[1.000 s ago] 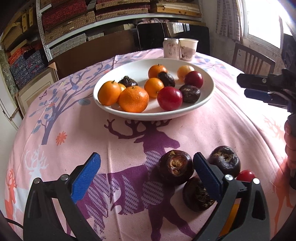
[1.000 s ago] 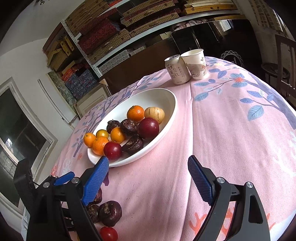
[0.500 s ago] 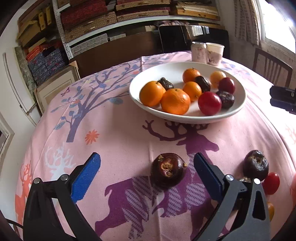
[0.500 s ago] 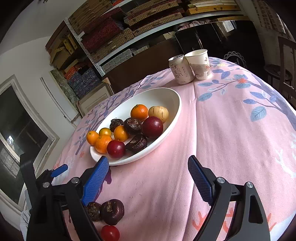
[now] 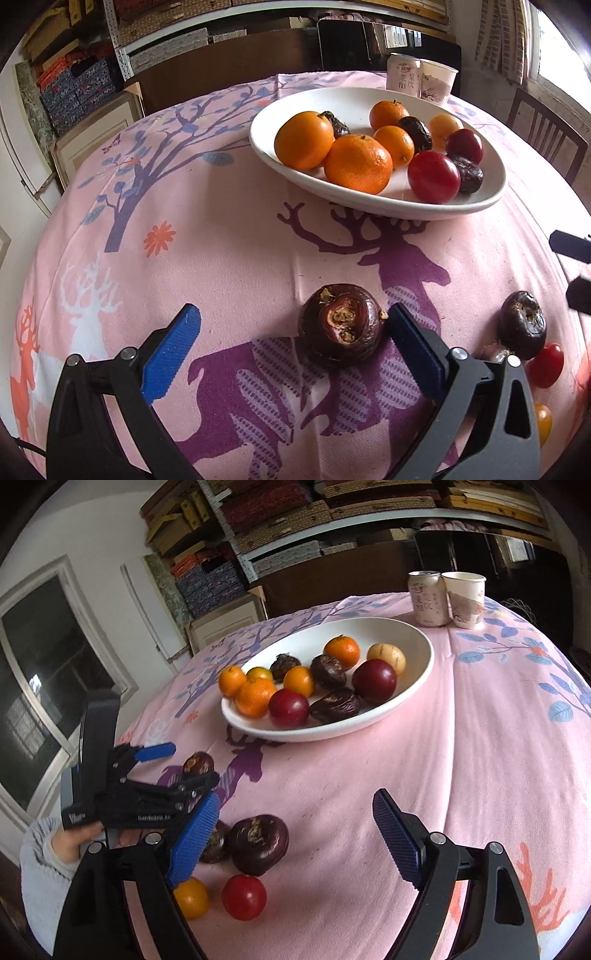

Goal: Organize fruits

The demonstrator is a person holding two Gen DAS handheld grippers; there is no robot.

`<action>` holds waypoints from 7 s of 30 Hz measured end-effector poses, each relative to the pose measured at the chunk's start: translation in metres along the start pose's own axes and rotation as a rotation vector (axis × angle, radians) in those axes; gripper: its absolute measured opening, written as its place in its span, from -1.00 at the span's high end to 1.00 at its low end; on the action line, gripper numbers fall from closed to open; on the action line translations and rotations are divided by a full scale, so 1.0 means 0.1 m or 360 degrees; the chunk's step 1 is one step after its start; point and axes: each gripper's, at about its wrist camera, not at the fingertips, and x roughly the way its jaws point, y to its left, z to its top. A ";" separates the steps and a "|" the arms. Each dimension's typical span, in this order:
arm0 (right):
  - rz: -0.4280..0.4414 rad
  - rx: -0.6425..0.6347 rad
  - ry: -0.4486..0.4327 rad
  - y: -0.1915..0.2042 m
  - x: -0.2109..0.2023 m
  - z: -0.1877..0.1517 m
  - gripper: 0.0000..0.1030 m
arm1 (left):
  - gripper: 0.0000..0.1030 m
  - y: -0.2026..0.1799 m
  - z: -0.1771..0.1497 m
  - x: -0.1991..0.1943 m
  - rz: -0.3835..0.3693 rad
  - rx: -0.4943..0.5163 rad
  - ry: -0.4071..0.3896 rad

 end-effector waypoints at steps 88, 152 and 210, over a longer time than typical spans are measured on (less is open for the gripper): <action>-0.0198 0.0208 -0.0229 -0.52 0.27 0.76 -0.32 | -0.84 -0.60 0.76 -0.37 0.0205 0.0174 -0.0591; -0.0080 -0.0340 0.0343 0.51 0.07 -0.29 0.32 | -0.90 -0.36 -0.16 -0.81 0.0196 0.0072 -0.0574; -0.0135 0.0007 -0.0171 -0.37 0.29 0.91 -0.03 | -0.52 -0.03 0.92 -0.33 -0.0400 -0.0180 -0.0419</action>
